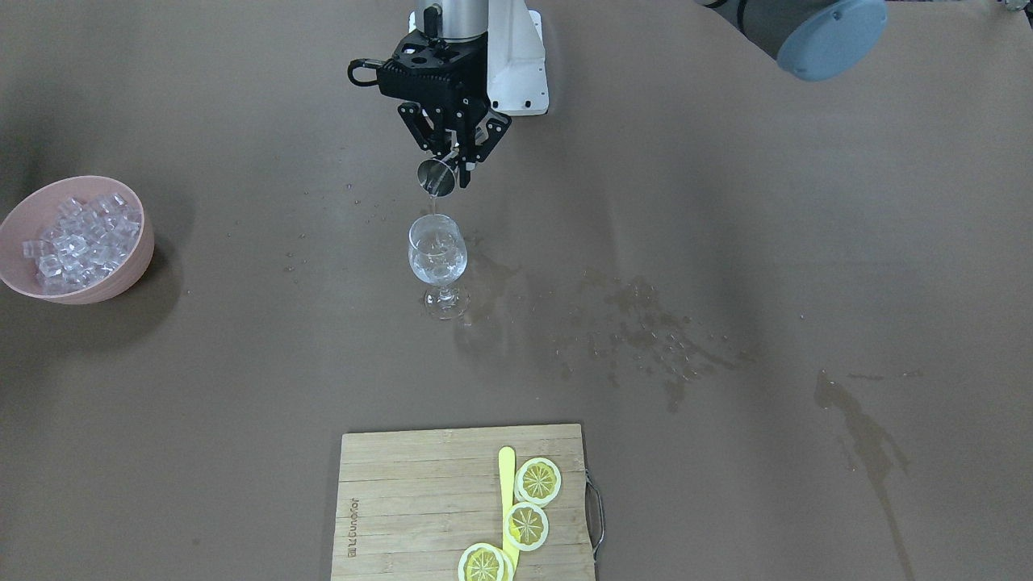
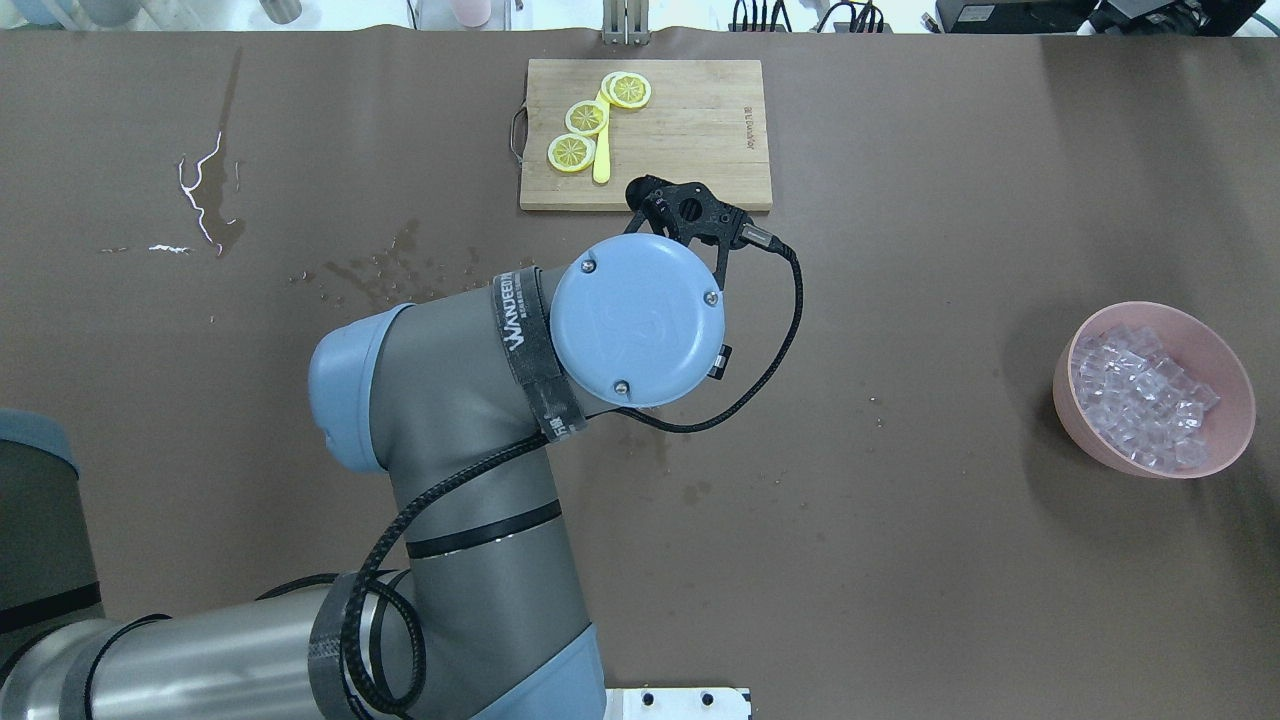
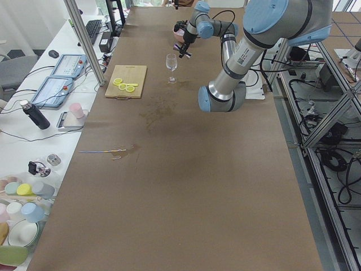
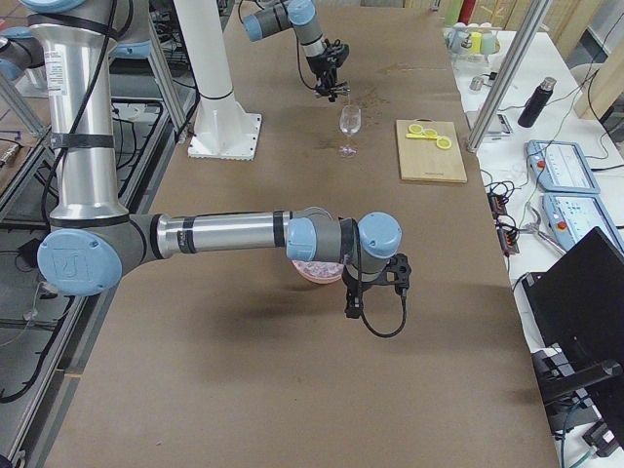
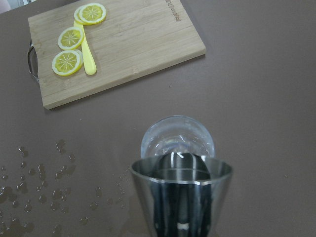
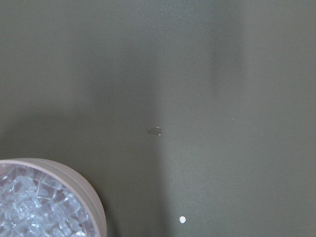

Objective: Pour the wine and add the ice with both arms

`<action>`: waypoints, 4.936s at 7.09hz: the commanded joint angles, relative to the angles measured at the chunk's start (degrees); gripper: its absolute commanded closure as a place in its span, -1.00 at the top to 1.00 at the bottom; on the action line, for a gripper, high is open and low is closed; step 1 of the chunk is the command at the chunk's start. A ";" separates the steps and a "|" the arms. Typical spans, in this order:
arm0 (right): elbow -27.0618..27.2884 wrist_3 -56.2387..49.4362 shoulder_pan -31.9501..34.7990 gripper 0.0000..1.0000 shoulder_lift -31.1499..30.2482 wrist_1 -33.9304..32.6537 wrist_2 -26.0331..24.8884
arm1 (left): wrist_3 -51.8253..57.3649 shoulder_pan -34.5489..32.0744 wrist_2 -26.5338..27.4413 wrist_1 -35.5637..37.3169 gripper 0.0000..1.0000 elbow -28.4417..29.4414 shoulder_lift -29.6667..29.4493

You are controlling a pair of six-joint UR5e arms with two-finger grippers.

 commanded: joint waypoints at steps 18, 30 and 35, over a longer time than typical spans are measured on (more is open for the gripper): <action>0.42 0.52 0.07 1.00 3.56 -0.61 -2.65 | 3.43 -11.15 -8.59 4.98 -1.00 -6.48 2.23; 0.68 1.67 0.07 1.00 3.82 0.00 -3.09 | -40.15 -2.50 50.70 -43.76 -1.00 6.08 44.75; 0.69 1.75 0.07 1.00 3.91 0.00 -3.00 | -44.38 0.59 59.16 -43.58 -1.00 13.31 44.58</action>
